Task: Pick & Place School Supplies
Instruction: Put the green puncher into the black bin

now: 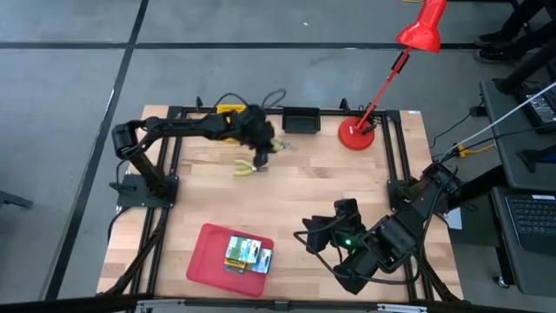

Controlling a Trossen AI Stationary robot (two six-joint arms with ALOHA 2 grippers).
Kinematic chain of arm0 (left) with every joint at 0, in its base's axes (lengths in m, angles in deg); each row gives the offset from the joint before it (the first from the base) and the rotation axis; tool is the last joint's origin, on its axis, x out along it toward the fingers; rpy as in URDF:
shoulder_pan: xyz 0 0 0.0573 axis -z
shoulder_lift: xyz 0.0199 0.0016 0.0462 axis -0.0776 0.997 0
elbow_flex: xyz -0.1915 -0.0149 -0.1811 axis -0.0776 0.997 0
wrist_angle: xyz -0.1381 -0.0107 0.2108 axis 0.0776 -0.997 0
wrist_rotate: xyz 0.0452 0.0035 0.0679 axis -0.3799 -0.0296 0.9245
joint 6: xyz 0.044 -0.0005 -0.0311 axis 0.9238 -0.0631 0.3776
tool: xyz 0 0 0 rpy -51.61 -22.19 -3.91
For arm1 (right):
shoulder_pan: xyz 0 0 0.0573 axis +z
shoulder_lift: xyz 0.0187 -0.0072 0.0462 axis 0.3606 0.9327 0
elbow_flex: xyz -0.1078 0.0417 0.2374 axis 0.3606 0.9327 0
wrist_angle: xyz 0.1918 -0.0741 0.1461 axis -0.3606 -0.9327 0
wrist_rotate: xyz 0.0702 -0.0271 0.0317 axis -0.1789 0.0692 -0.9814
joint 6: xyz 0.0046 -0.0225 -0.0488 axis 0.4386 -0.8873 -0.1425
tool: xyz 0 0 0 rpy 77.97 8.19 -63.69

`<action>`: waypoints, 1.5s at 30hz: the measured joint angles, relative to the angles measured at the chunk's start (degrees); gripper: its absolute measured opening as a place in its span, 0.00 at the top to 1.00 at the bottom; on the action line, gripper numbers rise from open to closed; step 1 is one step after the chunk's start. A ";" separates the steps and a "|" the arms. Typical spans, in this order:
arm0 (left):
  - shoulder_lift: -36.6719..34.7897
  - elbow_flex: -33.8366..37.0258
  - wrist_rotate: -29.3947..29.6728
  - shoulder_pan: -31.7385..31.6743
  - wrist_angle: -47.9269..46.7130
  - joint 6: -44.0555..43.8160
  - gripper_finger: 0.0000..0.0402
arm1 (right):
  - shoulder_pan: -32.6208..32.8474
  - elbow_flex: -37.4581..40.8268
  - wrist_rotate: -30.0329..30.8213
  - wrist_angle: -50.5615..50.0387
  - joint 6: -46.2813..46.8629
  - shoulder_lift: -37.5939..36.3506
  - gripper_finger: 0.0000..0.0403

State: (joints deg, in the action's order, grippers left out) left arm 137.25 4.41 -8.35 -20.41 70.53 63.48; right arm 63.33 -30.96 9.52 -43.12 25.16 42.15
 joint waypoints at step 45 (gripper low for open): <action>36.71 -49.57 -2.97 -11.00 -16.48 2.57 0.90 | 0.19 0.00 3.55 -0.05 2.97 0.02 0.55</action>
State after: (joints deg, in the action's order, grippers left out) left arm 173.96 -45.17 -11.32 -31.41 54.06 66.05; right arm 63.52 -30.96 13.07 -43.17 28.13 42.18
